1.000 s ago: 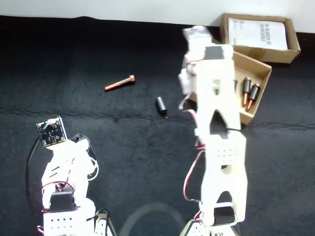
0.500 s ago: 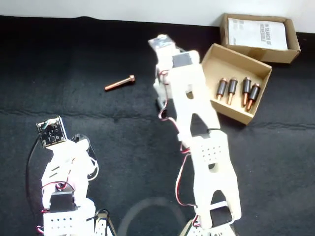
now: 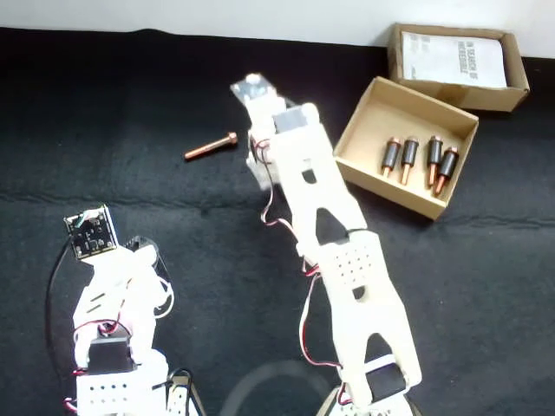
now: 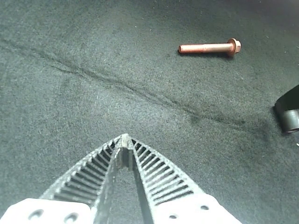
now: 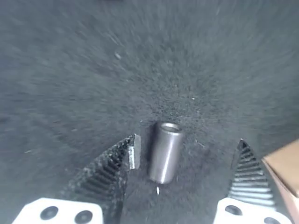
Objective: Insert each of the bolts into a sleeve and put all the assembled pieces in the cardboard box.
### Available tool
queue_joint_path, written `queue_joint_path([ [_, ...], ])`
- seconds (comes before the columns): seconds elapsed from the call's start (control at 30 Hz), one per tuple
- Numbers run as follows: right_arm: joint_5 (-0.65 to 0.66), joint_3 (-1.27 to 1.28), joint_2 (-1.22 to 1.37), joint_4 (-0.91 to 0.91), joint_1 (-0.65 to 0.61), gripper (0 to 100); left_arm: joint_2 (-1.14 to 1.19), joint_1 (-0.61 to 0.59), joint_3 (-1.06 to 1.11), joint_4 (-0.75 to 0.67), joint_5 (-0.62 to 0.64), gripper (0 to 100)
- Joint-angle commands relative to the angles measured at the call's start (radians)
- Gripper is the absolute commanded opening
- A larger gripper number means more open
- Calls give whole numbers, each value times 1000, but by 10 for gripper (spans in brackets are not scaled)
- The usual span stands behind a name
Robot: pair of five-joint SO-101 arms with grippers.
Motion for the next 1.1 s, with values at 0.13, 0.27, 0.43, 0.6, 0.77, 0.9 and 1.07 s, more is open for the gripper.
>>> queue_joint_path([
  [0.13, 6, -12, 70, -31, -13, 276, -1, -18, 18, -5, -8, 13],
  [0.27, 6, -12, 65, -38, -13, 75, -1, -24, 18, -6, -8, 13],
  [0.43, -23, -16, 61, 10, 2, 8, 18, -24, 19, -26, -8, 13],
  [0.6, -49, -209, 61, 157, 31, 8, 137, -25, 25, -147, -8, 12],
  [0.77, -44, -518, 61, 254, 58, 8, 213, -53, 25, -230, -8, 11],
  [0.9, -44, -674, 2, 252, 108, 8, 228, -54, 25, -245, -6, 11],
  [1.07, -44, -653, -177, 254, 183, 8, 228, -54, 25, -245, -6, 11],
])
